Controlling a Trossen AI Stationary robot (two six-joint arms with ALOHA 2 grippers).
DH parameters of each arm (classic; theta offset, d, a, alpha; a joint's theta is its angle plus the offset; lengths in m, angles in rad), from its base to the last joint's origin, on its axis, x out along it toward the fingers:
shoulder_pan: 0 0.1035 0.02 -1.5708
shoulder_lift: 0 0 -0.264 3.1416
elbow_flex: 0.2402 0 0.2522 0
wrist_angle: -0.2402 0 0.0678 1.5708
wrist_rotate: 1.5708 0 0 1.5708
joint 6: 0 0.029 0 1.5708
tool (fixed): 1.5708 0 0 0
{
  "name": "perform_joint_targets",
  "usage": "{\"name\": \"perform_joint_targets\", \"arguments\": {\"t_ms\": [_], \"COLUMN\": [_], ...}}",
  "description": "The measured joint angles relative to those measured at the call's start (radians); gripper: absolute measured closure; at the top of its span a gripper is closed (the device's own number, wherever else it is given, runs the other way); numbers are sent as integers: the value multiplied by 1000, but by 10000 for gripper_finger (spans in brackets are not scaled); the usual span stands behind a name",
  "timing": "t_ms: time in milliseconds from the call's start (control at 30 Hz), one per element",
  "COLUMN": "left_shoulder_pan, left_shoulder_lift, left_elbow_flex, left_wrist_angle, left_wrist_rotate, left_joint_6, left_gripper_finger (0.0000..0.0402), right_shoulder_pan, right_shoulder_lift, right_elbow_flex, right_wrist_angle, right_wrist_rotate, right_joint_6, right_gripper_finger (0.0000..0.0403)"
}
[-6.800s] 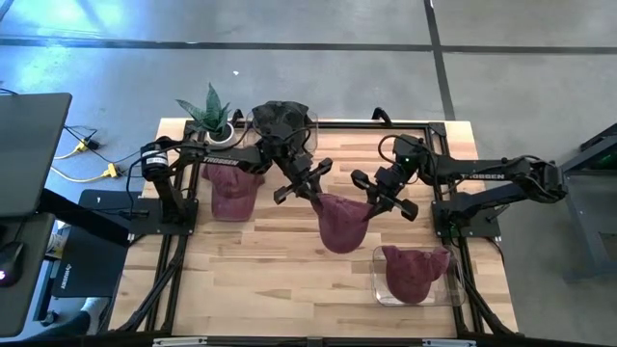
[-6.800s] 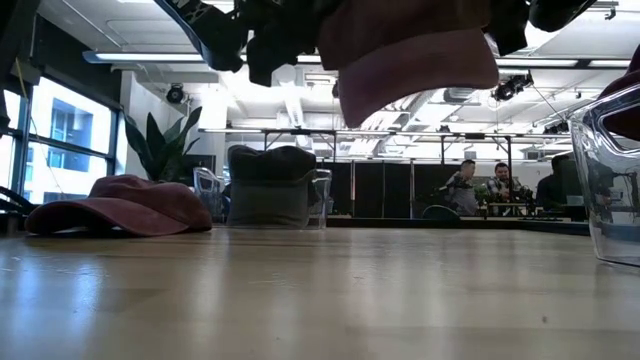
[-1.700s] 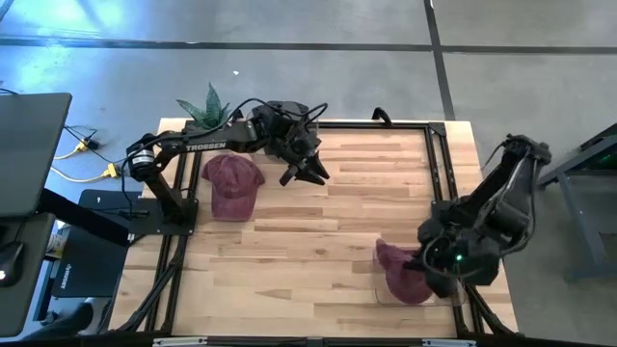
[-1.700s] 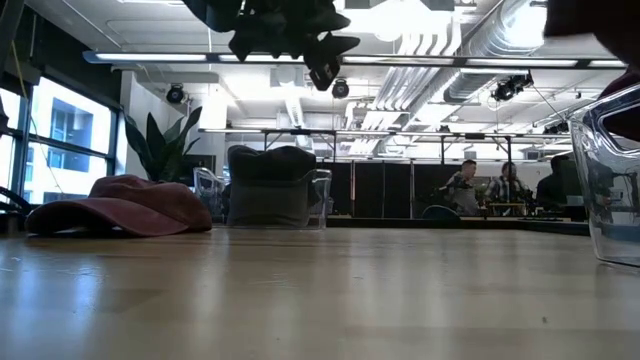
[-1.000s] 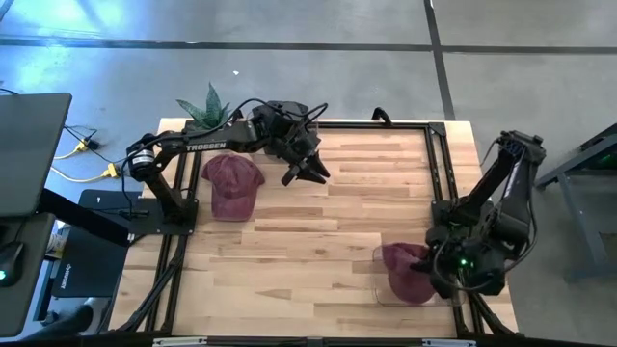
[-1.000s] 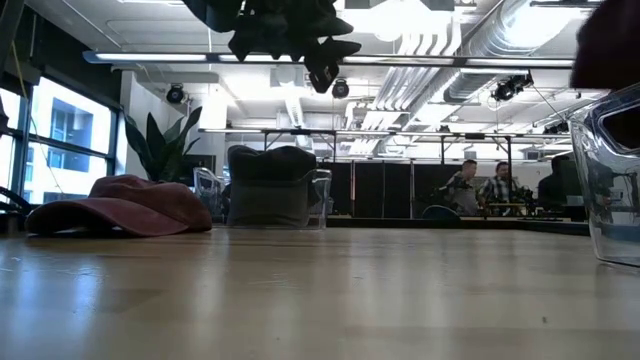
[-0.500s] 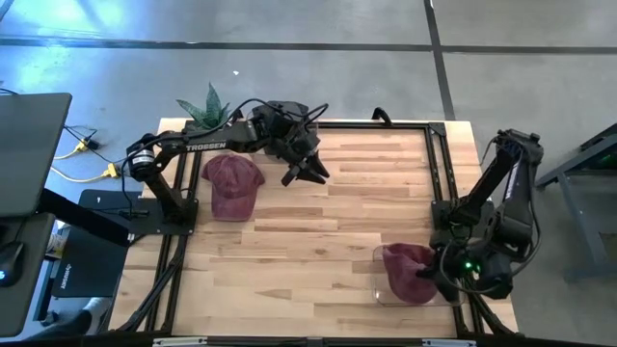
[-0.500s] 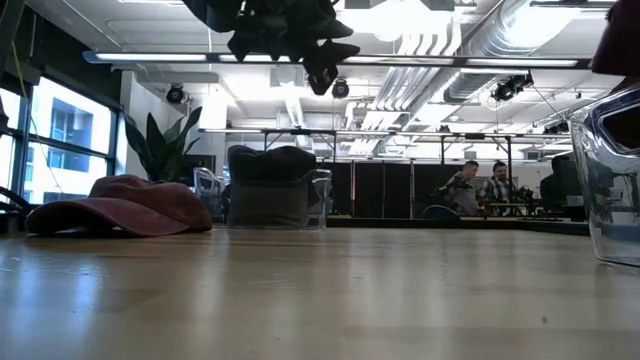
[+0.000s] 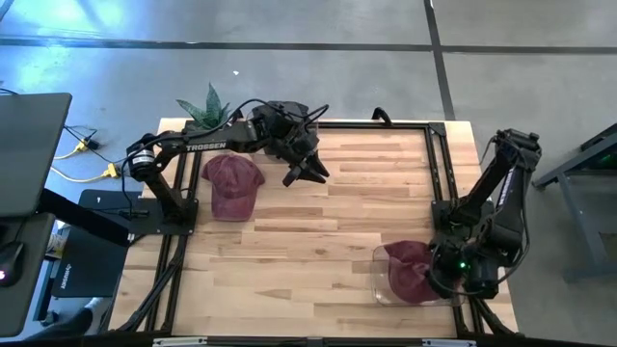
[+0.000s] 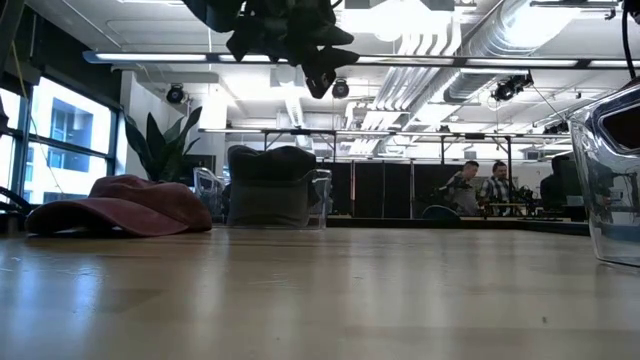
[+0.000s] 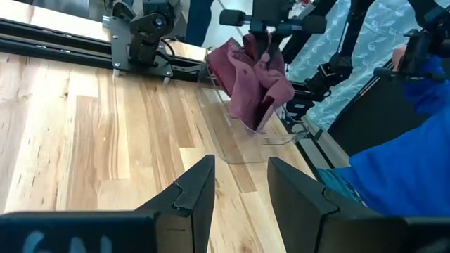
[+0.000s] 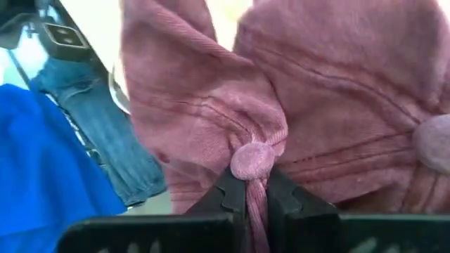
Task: Pick & Place hat
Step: Put the bottom red cap into the bottom transparent bin
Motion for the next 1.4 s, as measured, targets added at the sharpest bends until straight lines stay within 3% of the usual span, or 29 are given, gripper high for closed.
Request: {"name": "perform_joint_targets", "arguments": {"t_ms": [200, 467, 833, 967, 1167, 1300, 1400], "left_shoulder_pan": [0, 0, -21, -27, -26, -26, -26], "left_shoulder_lift": [0, 0, 0, 0, 0, 0, 0], "left_elbow_flex": [0, 0, 0, 0, 0, 0, 0], "left_wrist_angle": [0, 0, -1, -2, -5, -5, -5], "left_wrist_rotate": [-20, -22, -35, -41, -48, -61, -64], "left_joint_6": [0, 0, 4, 8, 9, 11, 11], "left_gripper_finger": [276, 276, 276, 276, 276, 276, 276], "right_shoulder_pan": [8, 1, -62, -121, -204, -264, -310], "right_shoulder_lift": [-45, -100, -232, -277, -264, -206, -136], "right_elbow_flex": [29, 25, 24, 24, 24, 24, 24], "right_wrist_angle": [-8, -98, -160, -144, -16, 115, 91], "right_wrist_rotate": [129, 85, 109, 156, -3, -129, -252], "right_joint_6": [-101, -71, -114, -197, -361, -445, -473], "right_gripper_finger": [386, 370, 229, 193, 201, 234, 272]}}
